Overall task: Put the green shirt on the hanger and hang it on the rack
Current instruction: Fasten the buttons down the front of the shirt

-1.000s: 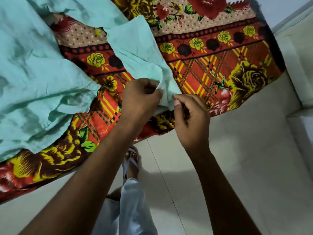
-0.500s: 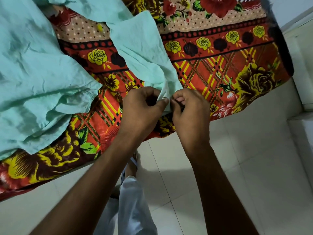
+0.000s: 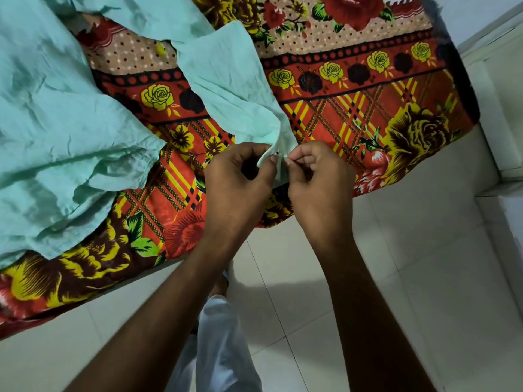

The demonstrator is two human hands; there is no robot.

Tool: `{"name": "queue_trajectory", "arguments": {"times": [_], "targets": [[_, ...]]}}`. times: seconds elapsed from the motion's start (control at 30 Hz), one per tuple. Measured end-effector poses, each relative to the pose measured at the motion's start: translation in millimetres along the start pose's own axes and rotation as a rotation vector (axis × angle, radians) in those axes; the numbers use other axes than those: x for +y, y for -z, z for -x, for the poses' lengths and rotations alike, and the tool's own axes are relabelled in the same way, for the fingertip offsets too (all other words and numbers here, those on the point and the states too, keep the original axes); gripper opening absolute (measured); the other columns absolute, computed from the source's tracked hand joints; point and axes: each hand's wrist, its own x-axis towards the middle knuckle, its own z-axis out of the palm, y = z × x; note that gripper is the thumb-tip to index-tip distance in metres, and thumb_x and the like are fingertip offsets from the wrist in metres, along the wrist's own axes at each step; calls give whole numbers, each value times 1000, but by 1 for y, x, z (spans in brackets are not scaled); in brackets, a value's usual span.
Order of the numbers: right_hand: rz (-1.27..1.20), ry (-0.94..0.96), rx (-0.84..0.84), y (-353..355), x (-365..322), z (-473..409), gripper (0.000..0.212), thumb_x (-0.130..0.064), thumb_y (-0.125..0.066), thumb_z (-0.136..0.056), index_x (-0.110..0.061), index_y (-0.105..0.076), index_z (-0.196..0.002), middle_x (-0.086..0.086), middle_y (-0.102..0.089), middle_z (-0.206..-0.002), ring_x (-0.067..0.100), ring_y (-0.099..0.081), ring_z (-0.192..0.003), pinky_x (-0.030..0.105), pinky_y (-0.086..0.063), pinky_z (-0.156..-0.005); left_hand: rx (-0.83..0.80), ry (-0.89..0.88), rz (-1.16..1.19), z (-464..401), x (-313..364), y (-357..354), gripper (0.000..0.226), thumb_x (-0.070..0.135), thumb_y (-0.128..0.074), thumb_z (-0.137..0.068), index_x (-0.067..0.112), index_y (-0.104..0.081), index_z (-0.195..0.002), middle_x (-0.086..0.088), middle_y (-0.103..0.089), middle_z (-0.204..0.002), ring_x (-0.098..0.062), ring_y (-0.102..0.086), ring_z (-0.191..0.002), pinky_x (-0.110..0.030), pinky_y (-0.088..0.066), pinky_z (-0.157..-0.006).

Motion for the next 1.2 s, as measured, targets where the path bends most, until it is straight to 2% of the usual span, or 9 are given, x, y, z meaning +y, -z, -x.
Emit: {"name": "queue_trajectory", "arguments": {"times": [0.07, 0.2, 0.4, 0.5, 0.63, 0.73, 0.93, 1.1, 1.2], "targets": [[-34, 58, 65, 1, 1, 4, 7, -11, -71, -94, -12, -71, -102, -2, -72, -96, 7, -69, -88, 22, -60, -76, 5, -27, -35, 0, 1, -2, 15, 19, -69, -95, 11, -81, -100, -1, -77, -87, -13, -73, -77, -30, -59, -65], [-53, 161, 135, -3, 0, 8, 6, -10, -72, -94, -9, -73, -100, 2, -67, -98, 7, -64, -84, 13, -54, -71, 10, -52, -76, -1, 0, -3, 17, 19, -68, -93, 11, -81, -99, 1, -77, -85, -16, -73, -78, -40, -60, -69], [-92, 169, 119, -9, -1, 10, 7, -7, -69, -95, -6, -73, -100, 3, -71, -94, 8, -67, -84, 8, -52, -72, 10, -64, -83, 3, 2, 0, 18, 17, -68, -92, 12, -81, -104, 3, -79, -91, -14, -74, -80, -41, -61, -73], [-112, 158, 130, -11, 0, 11, 8, -8, -67, -96, -7, -73, -101, 2, -73, -93, 8, -69, -86, 11, -53, -73, -45, -37, -25, 4, 4, 3, 20, 13, -67, -91, 11, -81, -106, 1, -79, -93, -15, -76, -83, -41, -63, -76], [-136, 151, 137, -13, 5, 11, 13, -3, -65, -95, -8, -73, -105, 2, -74, -98, 9, -71, -92, 19, -59, -79, -147, 41, 70, 1, 3, 10, 31, 3, -57, -83, 5, -79, -105, -3, -79, -95, -14, -75, -90, -29, -62, -80], [-157, 145, 132, -14, 11, 12, 18, 1, -63, -94, -6, -72, -108, 4, -74, -100, 12, -72, -94, 25, -61, -82, -219, 84, 140, -5, -2, 14, 30, -8, -54, -88, -4, -76, -108, -12, -78, -99, -19, -77, -95, -32, -63, -87], [-235, 150, 81, -14, 22, 17, 20, 0, -60, -97, -5, -74, -111, 5, -76, -103, 14, -73, -100, 37, -62, -87, -224, 20, 48, -12, -7, 13, 10, 3, -75, -90, -1, -77, -99, -9, -78, -84, -12, -77, -74, -20, -60, -68], [-260, 226, -32, -7, 23, 22, 31, -6, -66, -95, -3, -68, -127, 3, -74, -112, 13, -72, -108, 30, -60, -94, -211, 71, 68, -16, -6, 12, 12, 3, -78, -88, -5, -75, -95, -17, -76, -81, -11, -73, -67, -16, -56, -61], [-278, 204, 32, -7, 24, 25, 30, -9, -72, -95, -1, -70, -124, 3, -76, -110, 11, -73, -106, 30, -61, -92, -253, 104, 92, -17, -3, 12, 8, 1, -77, -88, -5, -75, -91, -16, -75, -78, -7, -73, -64, -15, -56, -61]]}}
